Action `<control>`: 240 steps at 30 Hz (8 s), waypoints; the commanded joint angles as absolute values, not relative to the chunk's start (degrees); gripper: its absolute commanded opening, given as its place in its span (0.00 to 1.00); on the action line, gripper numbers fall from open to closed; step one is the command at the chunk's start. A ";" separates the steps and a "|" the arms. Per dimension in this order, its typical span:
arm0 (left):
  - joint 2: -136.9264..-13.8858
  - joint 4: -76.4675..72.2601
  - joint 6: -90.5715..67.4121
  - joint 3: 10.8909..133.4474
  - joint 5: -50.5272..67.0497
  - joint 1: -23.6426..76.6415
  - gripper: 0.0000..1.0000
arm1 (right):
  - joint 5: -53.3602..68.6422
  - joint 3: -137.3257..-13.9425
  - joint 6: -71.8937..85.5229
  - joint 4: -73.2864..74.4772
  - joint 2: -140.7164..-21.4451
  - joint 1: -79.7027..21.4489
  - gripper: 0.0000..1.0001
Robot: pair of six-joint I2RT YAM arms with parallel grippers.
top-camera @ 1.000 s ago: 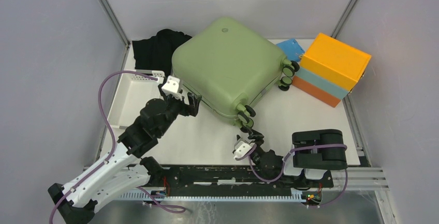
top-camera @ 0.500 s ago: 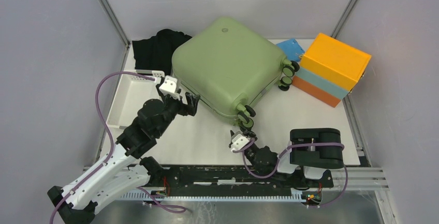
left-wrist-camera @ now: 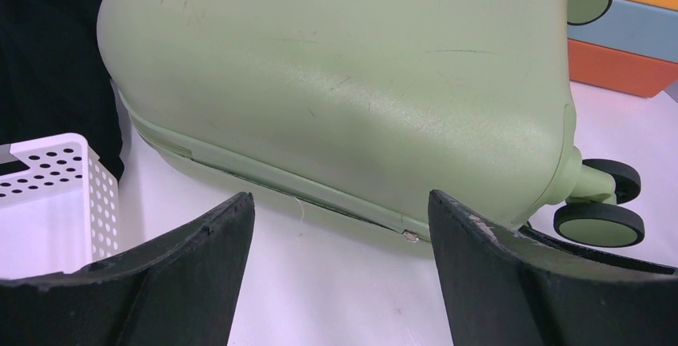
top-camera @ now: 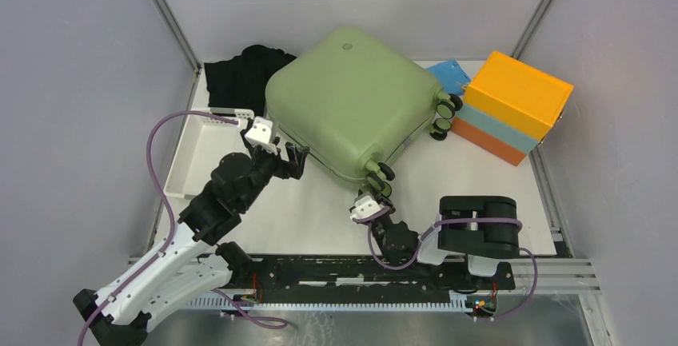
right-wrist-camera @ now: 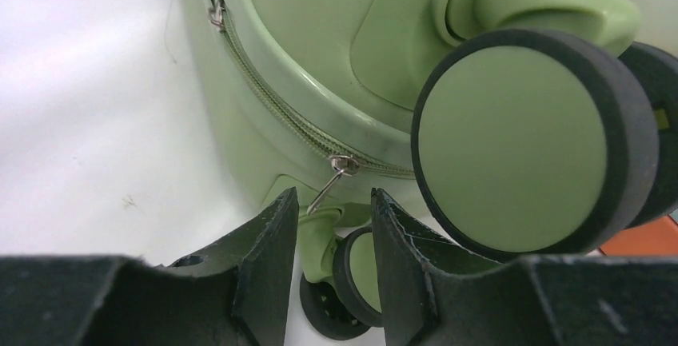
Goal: Open, take out, and arrange the luggage
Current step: Unzip the luggage at the center of the board, then adjust the luggage at the center of the board.
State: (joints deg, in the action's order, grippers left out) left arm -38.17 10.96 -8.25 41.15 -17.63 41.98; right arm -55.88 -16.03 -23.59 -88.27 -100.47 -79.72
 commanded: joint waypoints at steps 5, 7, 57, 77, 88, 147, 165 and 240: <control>-37.35 9.58 -6.91 41.92 -16.62 41.09 0.85 | -58.16 -18.65 -22.25 -111.99 -102.19 -78.45 0.39; -37.44 9.63 -6.86 41.89 -16.48 40.98 0.85 | -57.87 -19.13 -22.62 -111.99 -102.47 -78.40 0.35; -38.95 9.73 -6.58 41.68 -16.56 39.81 0.84 | -65.62 -6.96 -29.98 -111.97 -93.92 -75.81 0.03; -41.07 11.36 -15.43 46.75 -7.72 39.81 0.85 | -50.25 4.82 -13.54 -94.16 -74.85 -72.82 0.49; -46.99 16.34 -52.91 52.84 6.37 42.20 0.82 | -51.53 8.61 11.28 -48.66 -46.11 -74.89 0.80; -108.75 54.42 -96.98 102.25 -41.24 70.70 0.78 | -62.89 13.37 34.91 -10.90 -18.33 -74.97 0.85; -101.26 50.71 -88.69 93.97 -41.99 69.42 0.25 | -55.03 16.43 25.06 -19.34 -14.88 -75.01 0.85; -70.08 30.55 -67.43 64.89 -40.34 67.06 0.22 | -44.35 -9.79 -26.18 -110.57 -99.31 -84.36 0.66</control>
